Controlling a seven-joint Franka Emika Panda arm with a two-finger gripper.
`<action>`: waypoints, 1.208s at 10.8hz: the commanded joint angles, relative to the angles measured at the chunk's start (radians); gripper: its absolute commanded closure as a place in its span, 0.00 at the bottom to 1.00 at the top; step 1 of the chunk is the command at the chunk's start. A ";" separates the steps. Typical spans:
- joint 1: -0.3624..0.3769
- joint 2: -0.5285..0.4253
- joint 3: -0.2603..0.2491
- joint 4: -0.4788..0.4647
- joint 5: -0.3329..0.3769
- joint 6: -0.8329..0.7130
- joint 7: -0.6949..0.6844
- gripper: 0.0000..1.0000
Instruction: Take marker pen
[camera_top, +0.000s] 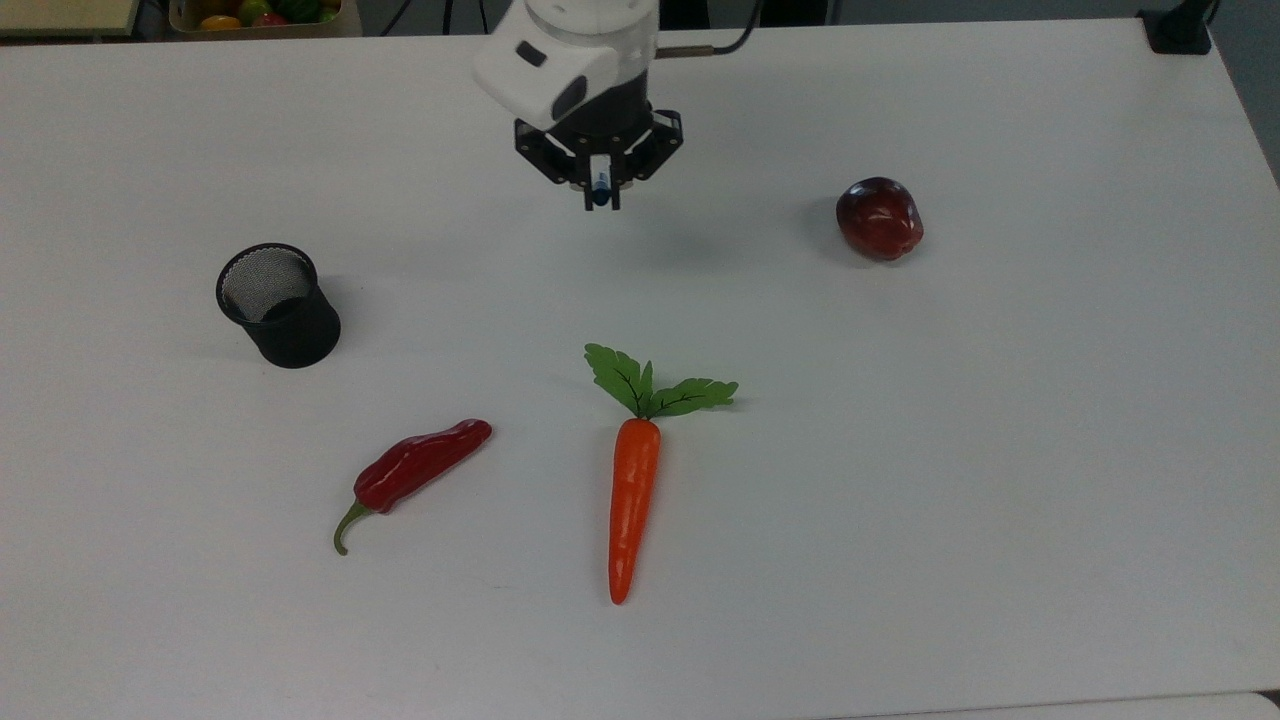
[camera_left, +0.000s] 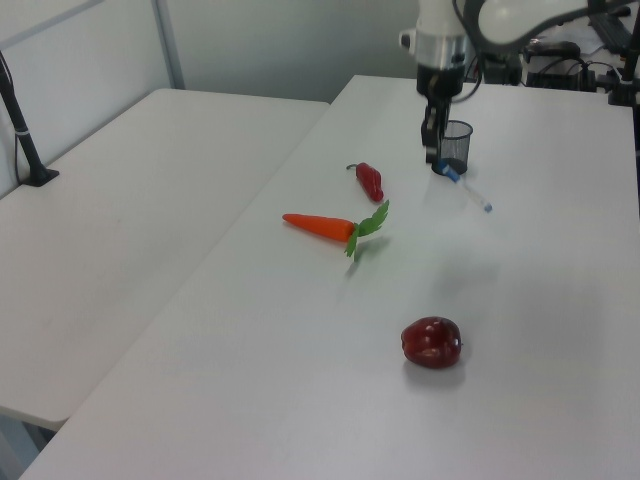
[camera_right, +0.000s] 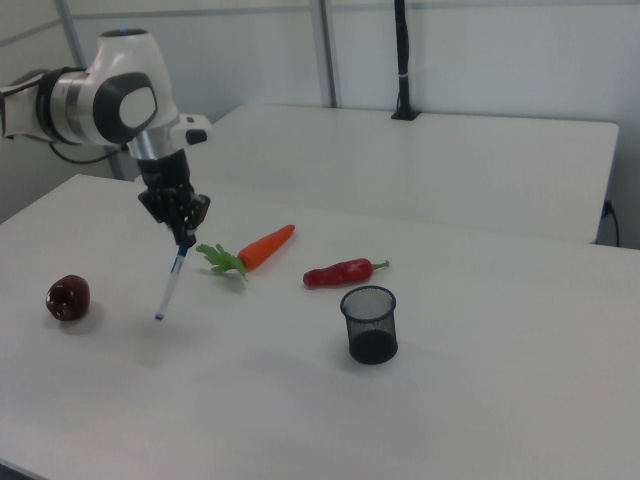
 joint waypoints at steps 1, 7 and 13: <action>0.057 0.062 -0.014 -0.036 0.019 0.009 0.062 0.91; 0.063 0.139 -0.014 -0.028 0.005 0.064 0.062 0.89; 0.062 0.151 -0.014 -0.016 0.002 0.063 0.051 0.13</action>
